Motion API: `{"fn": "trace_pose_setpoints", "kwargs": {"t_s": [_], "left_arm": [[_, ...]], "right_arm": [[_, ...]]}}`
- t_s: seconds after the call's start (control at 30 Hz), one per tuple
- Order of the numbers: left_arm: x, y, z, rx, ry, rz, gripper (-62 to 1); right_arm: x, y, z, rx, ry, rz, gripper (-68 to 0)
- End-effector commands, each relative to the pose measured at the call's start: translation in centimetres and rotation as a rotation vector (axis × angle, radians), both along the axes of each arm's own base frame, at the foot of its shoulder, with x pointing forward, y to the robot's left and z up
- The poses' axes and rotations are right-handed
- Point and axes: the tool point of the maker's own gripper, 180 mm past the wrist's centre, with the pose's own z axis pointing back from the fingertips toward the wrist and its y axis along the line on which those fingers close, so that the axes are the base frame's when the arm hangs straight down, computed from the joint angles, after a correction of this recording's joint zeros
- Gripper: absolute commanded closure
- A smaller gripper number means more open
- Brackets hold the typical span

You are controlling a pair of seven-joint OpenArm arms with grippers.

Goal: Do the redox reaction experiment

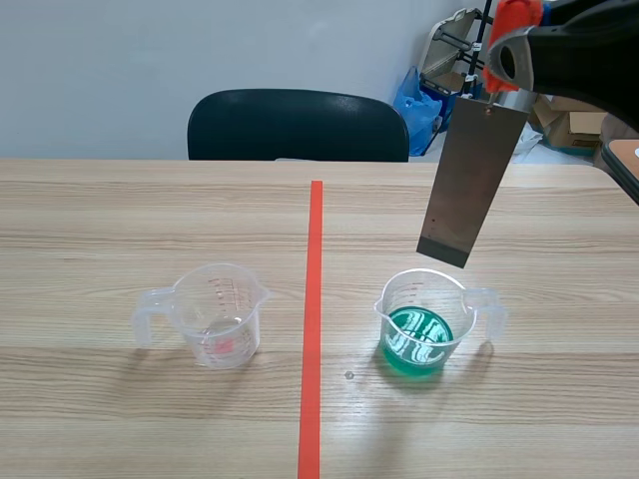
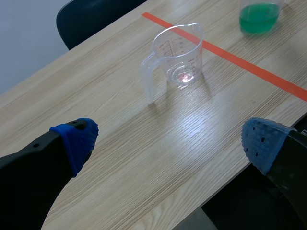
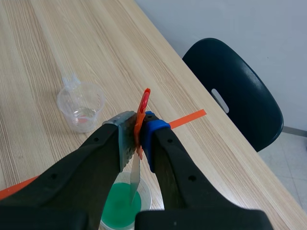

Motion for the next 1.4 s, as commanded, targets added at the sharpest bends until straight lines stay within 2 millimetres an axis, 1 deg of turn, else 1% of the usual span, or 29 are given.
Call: {"fn": "trace_pose_setpoints", "kwargs": {"t_s": [0.0,0.1,0.2,0.23,0.37,0.43,0.5,0.63,0.7,0.8,0.83,0.87,1.0,1.03,1.07,1.23,1.37], "left_arm": [[0.2,-0.5,0.6,-0.025,-0.022,-0.006,-62.3],[0.2,-0.5,0.5,-0.021,-0.014,-0.013,-62.3],[-0.1,-0.9,0.0,-0.064,0.042,-0.057,-62.3],[0.3,-1.0,0.0,-0.092,0.049,-0.072,-62.3],[2.9,-1.5,0.8,-0.200,0.025,-0.132,-62.3],[4.4,-1.8,1.1,-0.226,-0.002,-0.157,-62.3],[5.8,-2.4,1.0,-0.235,-0.013,-0.186,-61.9],[8.3,-4.3,0.2,-0.240,-0.021,-0.249,-56.2],[9.5,-5.4,-0.1,-0.256,-0.027,-0.271,-55.0],[11.1,-7.1,-0.5,-0.283,-0.028,-0.307,-55.0],[11.6,-7.6,-0.6,-0.298,-0.026,-0.313,-53.9],[12.2,-8.1,-0.8,-0.317,-0.022,-0.314,-49.6],[14.2,-10.1,-1.2,-0.377,0.006,-0.345,-24.8],[14.5,-10.7,-1.1,-0.396,0.015,-0.365,-20.1],[14.8,-11.3,-1.2,-0.409,0.020,-0.385,-17.0],[16.7,-13.9,-2.3,-0.406,0.048,-0.417,-8.8],[18.6,-15.5,-2.6,-0.474,0.068,-0.391,-5.5]], "right_arm": [[-0.3,0.4,0.9,0.010,-0.027,0.026,-0.6],[-0.3,0.4,0.9,0.009,-0.027,0.026,-0.6],[-0.3,0.4,0.9,0.010,-0.027,0.026,-0.6],[-0.3,0.4,0.9,0.010,-0.027,0.026,-0.6],[-0.3,0.4,0.9,0.010,-0.027,0.026,-0.6],[-0.3,0.4,0.9,0.010,-0.027,0.026,-0.6],[-0.3,0.4,0.9,0.010,-0.027,0.026,-0.6],[-0.3,0.4,0.9,0.010,-0.027,0.026,-0.6],[-0.3,0.4,0.9,0.010,-0.027,0.026,-0.6],[-0.3,0.4,0.9,0.010,-0.027,0.026,-0.6],[-0.3,0.4,0.9,0.010,-0.027,0.026,-0.6],[-0.3,0.4,0.9,0.010,-0.027,0.026,-0.6],[-0.3,0.4,0.9,0.010,-0.027,0.026,-0.6],[-0.3,0.4,0.9,0.010,-0.027,0.026,-0.6],[-0.3,0.4,0.9,0.010,-0.027,0.026,-0.6],[-0.3,0.4,0.9,0.010,-0.027,0.026,-0.6],[-0.3,0.4,0.9,0.010,-0.027,0.026,-0.6]]}}
